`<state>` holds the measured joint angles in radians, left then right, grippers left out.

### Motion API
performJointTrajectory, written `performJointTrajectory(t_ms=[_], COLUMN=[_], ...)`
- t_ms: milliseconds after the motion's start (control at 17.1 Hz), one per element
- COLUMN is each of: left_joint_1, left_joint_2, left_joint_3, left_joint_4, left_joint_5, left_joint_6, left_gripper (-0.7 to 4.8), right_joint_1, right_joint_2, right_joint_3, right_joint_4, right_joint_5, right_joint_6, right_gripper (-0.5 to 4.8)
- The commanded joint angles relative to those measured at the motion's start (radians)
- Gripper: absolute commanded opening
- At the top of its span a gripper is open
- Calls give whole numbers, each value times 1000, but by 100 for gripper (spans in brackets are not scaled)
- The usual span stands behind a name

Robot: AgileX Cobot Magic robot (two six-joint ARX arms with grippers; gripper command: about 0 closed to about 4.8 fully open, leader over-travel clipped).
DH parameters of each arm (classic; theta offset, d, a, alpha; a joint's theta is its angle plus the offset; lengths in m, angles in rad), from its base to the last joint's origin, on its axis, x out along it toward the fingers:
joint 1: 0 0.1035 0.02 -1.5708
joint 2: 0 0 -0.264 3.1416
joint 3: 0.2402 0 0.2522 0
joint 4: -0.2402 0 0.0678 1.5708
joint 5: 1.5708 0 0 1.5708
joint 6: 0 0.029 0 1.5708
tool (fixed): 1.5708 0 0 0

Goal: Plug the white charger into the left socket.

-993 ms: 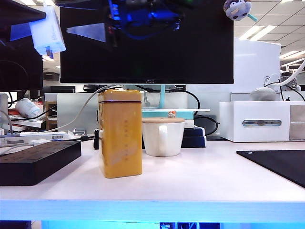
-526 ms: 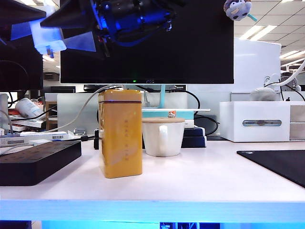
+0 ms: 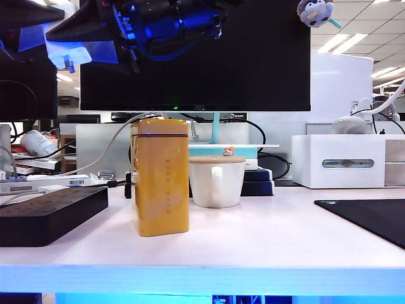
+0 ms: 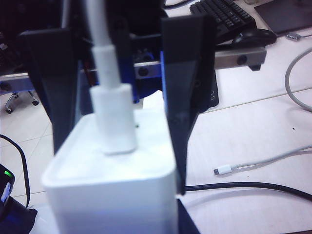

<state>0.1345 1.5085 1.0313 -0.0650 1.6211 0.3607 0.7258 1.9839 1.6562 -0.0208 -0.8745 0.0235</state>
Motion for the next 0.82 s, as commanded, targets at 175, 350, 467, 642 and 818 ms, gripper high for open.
performJointTrajectory(t_ms=[175, 350, 467, 642, 818], left_joint_1=[0, 0, 0, 0, 1], left_joint_2=[-6, -6, -6, -6, -6], left_joint_3=[4, 4, 4, 4, 4], left_joint_4=[29, 29, 29, 24, 26], left_joint_5=[-9, -9, -10, -72, -77], left_joint_6=[21, 21, 21, 29, 24], left_gripper=[83, 83, 82, 121, 432], right_joint_1=[5, 5, 6, 7, 7], right_joint_2=[-3, -3, -3, -3, -3], right_joint_3=[6, 6, 6, 6, 6], right_joint_4=[7, 18, 31, 33, 33], right_joint_5=[9, 9, 9, 9, 26], right_joint_6=[24, 25, 25, 24, 24], right_gripper=[114, 114, 114, 114, 114])
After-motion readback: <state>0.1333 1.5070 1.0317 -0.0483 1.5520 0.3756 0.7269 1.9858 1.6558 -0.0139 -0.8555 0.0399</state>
